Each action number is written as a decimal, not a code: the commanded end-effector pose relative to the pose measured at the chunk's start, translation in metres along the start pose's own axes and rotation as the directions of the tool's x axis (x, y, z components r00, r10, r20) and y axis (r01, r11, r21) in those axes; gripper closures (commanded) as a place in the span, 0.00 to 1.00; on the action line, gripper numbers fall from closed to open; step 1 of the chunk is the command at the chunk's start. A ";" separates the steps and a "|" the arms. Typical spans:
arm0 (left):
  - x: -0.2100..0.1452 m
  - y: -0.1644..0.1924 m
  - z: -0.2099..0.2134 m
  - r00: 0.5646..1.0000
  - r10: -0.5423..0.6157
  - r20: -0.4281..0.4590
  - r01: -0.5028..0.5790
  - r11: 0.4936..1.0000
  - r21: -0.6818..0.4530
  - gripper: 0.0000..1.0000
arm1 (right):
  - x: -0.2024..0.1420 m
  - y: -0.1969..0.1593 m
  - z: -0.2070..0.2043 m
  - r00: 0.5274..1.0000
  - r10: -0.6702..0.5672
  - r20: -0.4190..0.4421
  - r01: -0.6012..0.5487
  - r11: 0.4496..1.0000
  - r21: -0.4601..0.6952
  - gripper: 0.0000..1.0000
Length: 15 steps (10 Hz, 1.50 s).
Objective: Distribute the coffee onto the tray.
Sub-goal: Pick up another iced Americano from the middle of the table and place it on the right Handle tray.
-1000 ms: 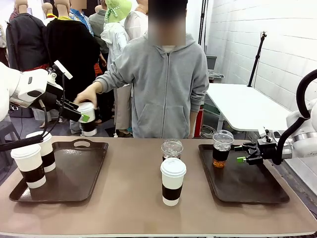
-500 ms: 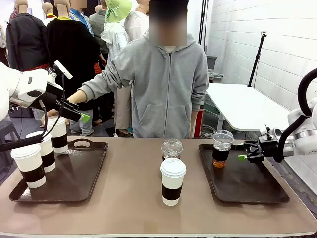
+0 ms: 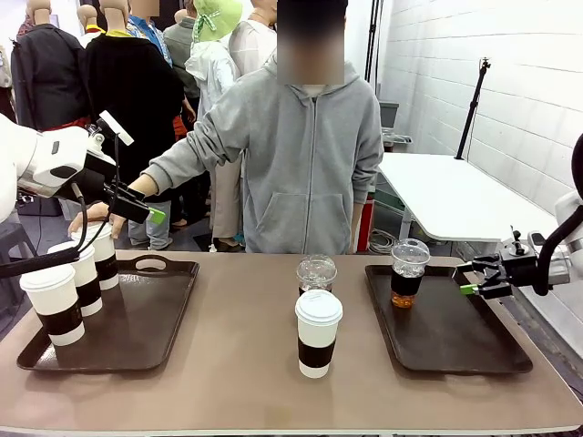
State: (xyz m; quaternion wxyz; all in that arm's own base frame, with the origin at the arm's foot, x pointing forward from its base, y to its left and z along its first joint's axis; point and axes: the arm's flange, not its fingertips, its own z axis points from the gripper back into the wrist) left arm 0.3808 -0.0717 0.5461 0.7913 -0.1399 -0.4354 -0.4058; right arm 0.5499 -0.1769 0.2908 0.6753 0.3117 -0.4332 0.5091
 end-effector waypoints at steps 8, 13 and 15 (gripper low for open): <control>-0.002 0.002 -0.001 1.000 0.008 0.001 -0.008 1.000 -0.003 0.00 | 0.069 0.070 0.006 0.995 0.046 -0.090 -0.034 0.991 0.132 0.00; -0.002 0.002 -0.001 1.000 0.008 0.001 -0.008 1.000 -0.003 0.00 | 0.086 0.103 -0.007 0.999 0.043 -0.033 -0.035 0.980 0.194 0.00; -0.002 0.002 -0.001 1.000 0.008 0.001 -0.008 1.000 -0.003 0.00 | 0.087 0.117 -0.016 0.999 0.033 -0.018 -0.028 0.973 0.229 0.00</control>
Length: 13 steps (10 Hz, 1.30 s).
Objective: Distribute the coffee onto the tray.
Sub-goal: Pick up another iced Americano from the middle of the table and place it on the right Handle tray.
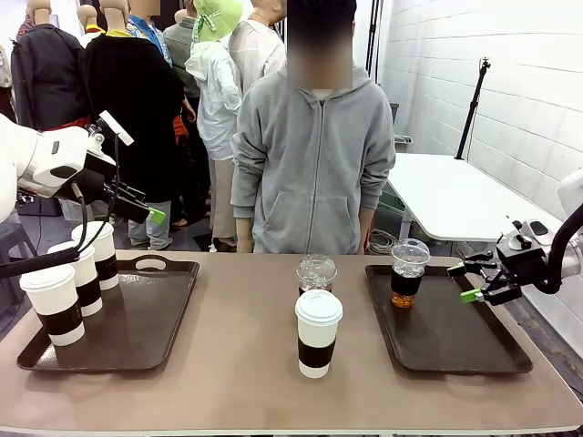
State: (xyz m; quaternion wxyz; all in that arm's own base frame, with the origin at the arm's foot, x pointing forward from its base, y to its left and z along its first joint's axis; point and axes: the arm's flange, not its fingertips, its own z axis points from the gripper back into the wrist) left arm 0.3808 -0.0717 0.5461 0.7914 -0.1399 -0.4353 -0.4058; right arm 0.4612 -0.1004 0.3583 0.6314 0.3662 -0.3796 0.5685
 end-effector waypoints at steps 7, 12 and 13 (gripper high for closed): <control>-0.002 0.002 -0.001 1.000 0.008 0.001 -0.008 1.000 -0.003 0.00 | 0.006 0.028 -0.047 0.998 0.015 0.057 -0.021 0.994 0.108 0.00; -0.002 0.002 -0.001 1.000 0.008 0.001 -0.008 1.000 -0.003 0.00 | -0.005 0.035 -0.073 0.996 -0.002 0.093 -0.001 1.000 0.031 0.00; -0.002 0.002 -0.001 1.000 0.008 0.001 -0.008 1.000 -0.003 0.00 | -0.007 0.037 -0.080 0.996 -0.002 0.088 0.001 1.000 0.010 0.00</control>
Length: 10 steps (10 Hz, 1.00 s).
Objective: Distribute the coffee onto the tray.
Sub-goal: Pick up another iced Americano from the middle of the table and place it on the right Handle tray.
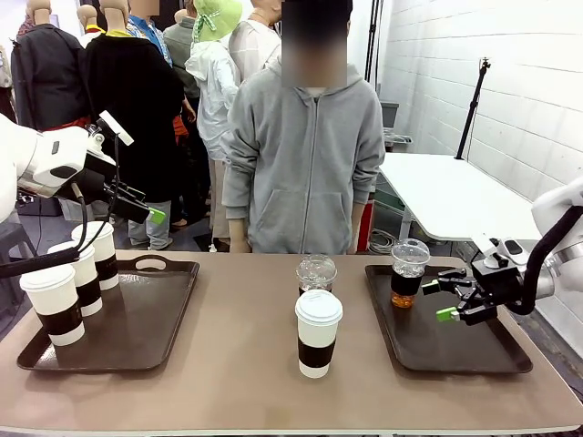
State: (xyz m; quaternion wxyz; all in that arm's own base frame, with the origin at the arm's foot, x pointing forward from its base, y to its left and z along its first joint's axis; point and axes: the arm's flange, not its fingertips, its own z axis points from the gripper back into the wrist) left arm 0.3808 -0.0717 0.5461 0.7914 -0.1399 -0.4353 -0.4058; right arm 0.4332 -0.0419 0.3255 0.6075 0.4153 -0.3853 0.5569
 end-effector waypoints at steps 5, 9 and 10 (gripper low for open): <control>-0.002 0.002 -0.001 1.000 0.008 0.001 -0.008 1.000 -0.003 0.00 | -0.010 0.005 -0.033 1.000 -0.009 0.019 0.010 0.999 -0.034 0.00; -0.002 0.002 -0.001 1.000 0.008 0.001 -0.008 1.000 -0.003 0.00 | -0.009 0.005 -0.023 1.000 -0.016 0.010 0.016 0.999 -0.030 0.00; -0.002 0.002 -0.001 1.000 0.008 0.001 -0.008 1.000 -0.003 0.00 | -0.009 0.005 -0.023 1.000 -0.016 0.010 0.016 0.999 -0.030 0.00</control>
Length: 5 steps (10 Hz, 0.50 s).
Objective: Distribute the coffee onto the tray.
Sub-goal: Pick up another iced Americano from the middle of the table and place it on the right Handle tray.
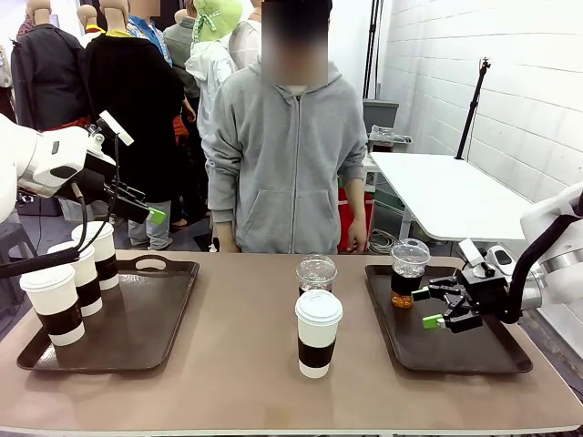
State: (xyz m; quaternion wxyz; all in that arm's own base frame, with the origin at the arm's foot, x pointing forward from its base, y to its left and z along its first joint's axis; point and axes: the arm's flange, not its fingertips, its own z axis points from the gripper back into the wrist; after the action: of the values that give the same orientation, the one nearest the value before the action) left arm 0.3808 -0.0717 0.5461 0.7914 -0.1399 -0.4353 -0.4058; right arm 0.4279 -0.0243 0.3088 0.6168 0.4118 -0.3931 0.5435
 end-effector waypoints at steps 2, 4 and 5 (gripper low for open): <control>-0.002 0.002 -0.001 1.000 0.008 0.001 -0.008 1.000 -0.003 0.00 | 0.001 0.000 0.000 1.000 0.002 0.000 -0.002 1.000 0.001 0.00; -0.002 0.002 -0.001 1.000 0.008 0.001 -0.008 1.000 -0.003 0.00 | -0.001 0.001 -0.006 1.000 -0.012 0.016 0.012 1.000 0.001 0.00; -0.002 0.002 -0.001 1.000 0.008 0.001 -0.008 1.000 -0.003 0.00 | -0.003 0.002 -0.009 0.999 -0.024 0.026 0.024 1.000 -0.005 0.00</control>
State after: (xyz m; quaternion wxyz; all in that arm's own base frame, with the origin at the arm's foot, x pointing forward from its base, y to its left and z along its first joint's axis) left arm 0.3808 -0.0717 0.5461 0.7914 -0.1399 -0.4353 -0.4058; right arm 0.4273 -0.0234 0.3074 0.6169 0.4146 -0.3918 0.5423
